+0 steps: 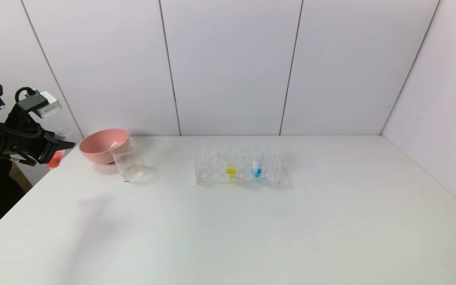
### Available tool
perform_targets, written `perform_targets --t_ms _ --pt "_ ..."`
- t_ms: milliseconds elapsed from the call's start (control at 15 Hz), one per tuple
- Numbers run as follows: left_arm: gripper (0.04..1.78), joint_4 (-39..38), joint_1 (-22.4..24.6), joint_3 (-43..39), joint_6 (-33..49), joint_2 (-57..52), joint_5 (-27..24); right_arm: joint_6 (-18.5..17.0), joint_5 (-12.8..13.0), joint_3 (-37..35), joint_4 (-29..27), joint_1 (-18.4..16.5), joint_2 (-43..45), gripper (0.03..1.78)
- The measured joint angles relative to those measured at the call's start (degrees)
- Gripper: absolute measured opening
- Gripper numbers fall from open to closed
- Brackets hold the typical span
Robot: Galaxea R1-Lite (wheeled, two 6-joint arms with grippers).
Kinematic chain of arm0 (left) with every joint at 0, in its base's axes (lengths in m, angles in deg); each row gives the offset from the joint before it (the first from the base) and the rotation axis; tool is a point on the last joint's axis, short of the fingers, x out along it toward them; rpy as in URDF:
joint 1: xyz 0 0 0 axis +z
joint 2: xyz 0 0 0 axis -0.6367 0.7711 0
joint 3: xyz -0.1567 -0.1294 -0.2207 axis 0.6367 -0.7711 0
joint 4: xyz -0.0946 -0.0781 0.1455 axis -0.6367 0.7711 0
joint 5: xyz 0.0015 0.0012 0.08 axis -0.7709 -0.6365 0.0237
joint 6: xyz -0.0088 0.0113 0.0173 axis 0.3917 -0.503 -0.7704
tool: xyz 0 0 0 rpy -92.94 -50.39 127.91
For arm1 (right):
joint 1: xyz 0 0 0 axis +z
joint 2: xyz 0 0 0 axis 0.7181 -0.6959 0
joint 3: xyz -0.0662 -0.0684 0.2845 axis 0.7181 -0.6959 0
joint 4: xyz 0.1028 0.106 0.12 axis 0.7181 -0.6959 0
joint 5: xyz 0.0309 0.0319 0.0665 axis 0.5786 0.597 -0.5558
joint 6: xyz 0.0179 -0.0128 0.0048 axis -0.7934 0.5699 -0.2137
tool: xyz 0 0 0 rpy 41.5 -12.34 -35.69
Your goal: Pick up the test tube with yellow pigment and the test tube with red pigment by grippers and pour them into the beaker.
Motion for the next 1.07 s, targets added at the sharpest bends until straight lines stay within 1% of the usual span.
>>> perform_targets --t_ms 333,667,1067 --pt "0.45 0.5 -0.5 1.2 0.1 0.1 -1.5 0.0 0.0 0.0 0.0 0.0 0.0 1.7" --pt "0.45 7.5 -2.2 5.5 -1.4 1.1 -1.4 0.0 0.0 0.0 0.0 0.0 0.0 1.7" --pt "0.45 11.9 -3.7 10.1 -4.0 3.4 -1.4 0.0 0.0 0.0 0.0 0.0 0.0 1.7"
